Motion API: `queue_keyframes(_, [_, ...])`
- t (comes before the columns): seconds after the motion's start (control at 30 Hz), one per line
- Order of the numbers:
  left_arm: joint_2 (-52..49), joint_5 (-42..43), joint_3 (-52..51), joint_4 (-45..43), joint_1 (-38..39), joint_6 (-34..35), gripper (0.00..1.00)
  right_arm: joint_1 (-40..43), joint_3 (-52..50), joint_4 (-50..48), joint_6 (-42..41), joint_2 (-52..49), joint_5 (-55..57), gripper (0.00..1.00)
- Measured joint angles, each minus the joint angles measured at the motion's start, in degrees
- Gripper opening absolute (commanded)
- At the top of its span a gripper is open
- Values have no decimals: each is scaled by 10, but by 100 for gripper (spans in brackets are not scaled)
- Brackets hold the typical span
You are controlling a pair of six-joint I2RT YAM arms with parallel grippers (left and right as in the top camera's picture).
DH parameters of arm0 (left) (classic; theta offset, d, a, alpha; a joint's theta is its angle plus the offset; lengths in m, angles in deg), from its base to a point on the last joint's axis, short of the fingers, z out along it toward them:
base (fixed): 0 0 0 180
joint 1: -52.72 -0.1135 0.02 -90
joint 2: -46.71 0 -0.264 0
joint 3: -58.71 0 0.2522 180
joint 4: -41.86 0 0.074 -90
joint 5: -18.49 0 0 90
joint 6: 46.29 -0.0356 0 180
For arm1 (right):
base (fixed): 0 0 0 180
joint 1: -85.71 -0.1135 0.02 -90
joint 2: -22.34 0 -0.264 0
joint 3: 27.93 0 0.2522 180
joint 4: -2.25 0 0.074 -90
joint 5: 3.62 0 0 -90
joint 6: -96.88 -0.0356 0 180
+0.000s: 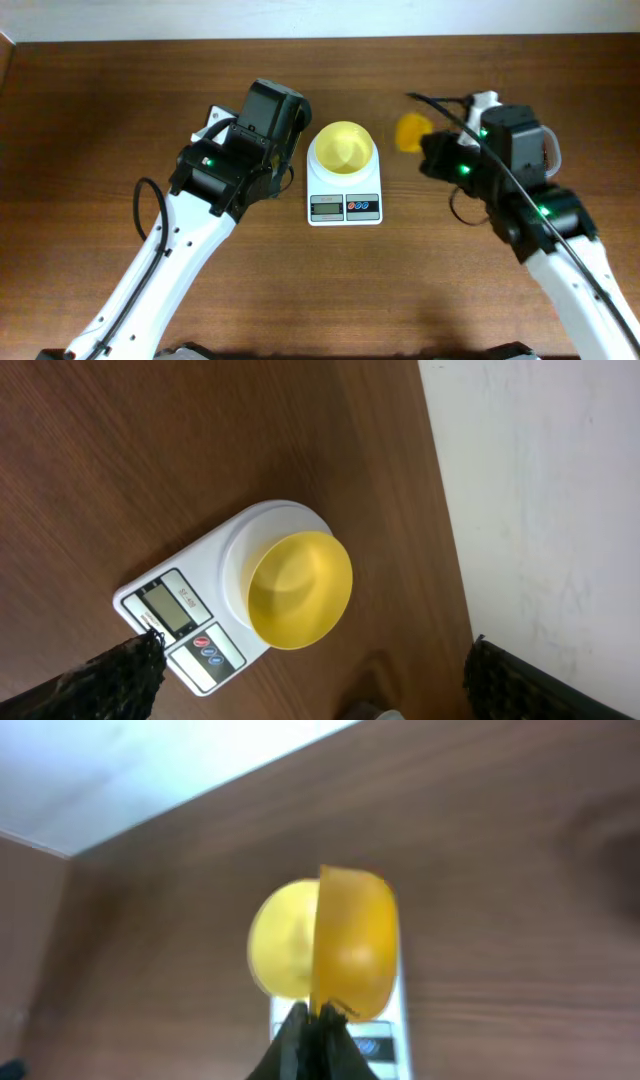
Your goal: Scoop item into bowl and weigh 50g on scale
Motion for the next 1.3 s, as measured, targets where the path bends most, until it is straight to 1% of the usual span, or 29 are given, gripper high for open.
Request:
queue_keyframes(0.07, [0,0,0,0,0,0,99,0,16,60,2,36,67,4])
queue_keyframes(0.17, [0,-1,0,-1,0,-6,99,0,40,126,3,70,133,4])
queue_keyframes(0.23, [0,-7,0,0,0,-26,99,0,43,159,3,85,172,4])
queue_keyframes(0.27, [0,-17,0,-1,0,-60,96,0,43,167,3,87,188,4])
queue_keyframes(0.3, [0,-23,0,-2,0,-82,83,0,43,169,3,87,196,4])
queue_keyframes(0.33, [0,-28,0,-7,0,-123,53,0,43,169,3,87,203,4])
queue_keyframes(0.37, [0,-32,0,-13,0,-172,28,0,43,170,3,87,207,4])
queue_keyframes(0.4, [0,-35,0,-14,0,-201,5,0,44,170,3,87,210,4])
queue_keyframes(0.43, [0,-36,0,-14,0,-250,0,0,44,170,3,87,213,4])
queue_keyframes(0.5, [0,-36,0,-13,0,-298,0,0,48,170,3,87,214,4])
queue_keyframes(0.57, [-4,-26,0,-12,0,-319,0,0,49,170,3,88,212,4])
queue_keyframes(0.63, [-13,0,0,-1,0,-329,0,0,49,172,3,88,212,4])
queue_keyframes(0.73, [-18,38,0,43,0,-339,0,0,49,174,3,88,212,4])
queue_keyframes(0.83, [-18,50,0,45,6,-339,0,0,49,174,3,88,212,4])
queue_keyframes(0.97, [-44,54,0,43,51,-310,0,0,49,177,3,88,202,4])
queue_keyframes(1.07, [-99,43,0,42,90,-286,0,0,49,196,3,88,199,4])
queue_keyframes(1.13, [-144,21,0,42,119,-272,0,0,49,202,3,88,199,4])
queue_keyframes(1.3, [-213,-44,0,37,172,-234,0,0,49,204,3,88,199,4])
